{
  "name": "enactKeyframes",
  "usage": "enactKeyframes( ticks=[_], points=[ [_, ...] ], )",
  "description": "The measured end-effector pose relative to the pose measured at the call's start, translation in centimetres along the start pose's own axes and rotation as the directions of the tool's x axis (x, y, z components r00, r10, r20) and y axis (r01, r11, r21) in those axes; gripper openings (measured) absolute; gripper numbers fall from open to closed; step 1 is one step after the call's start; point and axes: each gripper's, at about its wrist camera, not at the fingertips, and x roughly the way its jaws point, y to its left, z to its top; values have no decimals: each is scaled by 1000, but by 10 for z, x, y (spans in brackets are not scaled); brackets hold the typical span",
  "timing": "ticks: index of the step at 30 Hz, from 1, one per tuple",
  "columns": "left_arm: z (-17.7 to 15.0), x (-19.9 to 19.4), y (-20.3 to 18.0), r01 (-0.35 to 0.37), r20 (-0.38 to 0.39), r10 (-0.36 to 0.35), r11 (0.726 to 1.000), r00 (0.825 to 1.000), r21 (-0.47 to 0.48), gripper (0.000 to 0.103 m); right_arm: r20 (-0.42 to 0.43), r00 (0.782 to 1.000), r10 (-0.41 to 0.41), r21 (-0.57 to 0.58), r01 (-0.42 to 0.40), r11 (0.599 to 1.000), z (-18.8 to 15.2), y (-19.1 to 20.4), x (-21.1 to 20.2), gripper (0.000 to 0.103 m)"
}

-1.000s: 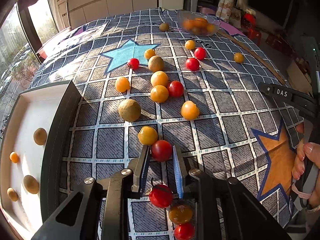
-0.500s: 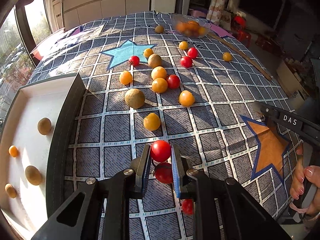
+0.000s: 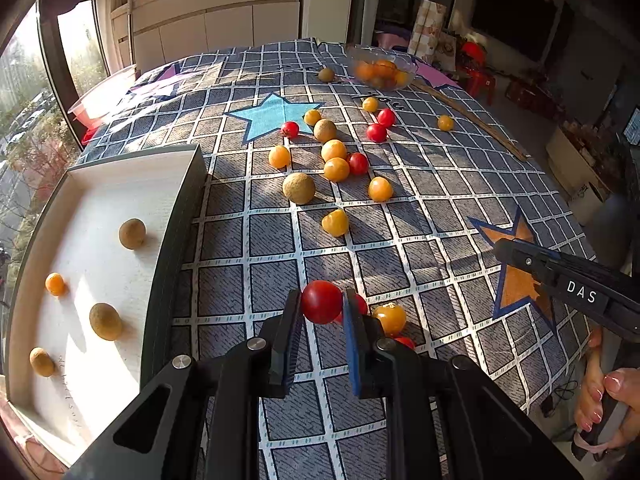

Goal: Organize fruits
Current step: 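Place both tomatoes into the white tray and open both grippers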

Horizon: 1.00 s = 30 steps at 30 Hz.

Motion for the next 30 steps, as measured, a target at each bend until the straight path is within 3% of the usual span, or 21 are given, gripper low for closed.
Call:
enactKeyframes(
  ticks=[10,18,30],
  points=[
    [-17,-33,43,-16,46,19,999,999,-51,21,-2,1000,25,-82,-25,996,-7,54,-14,23],
    [-30,-50,96,-59,68,69,989,995,-134,21,-28,996,88,-158,-91,983,-8,117,-12,23],
    [-56,-51,168,-129,28,139,965,990,-228,21,-91,980,176,-280,-195,940,-10,218,7,23]
  ],
)
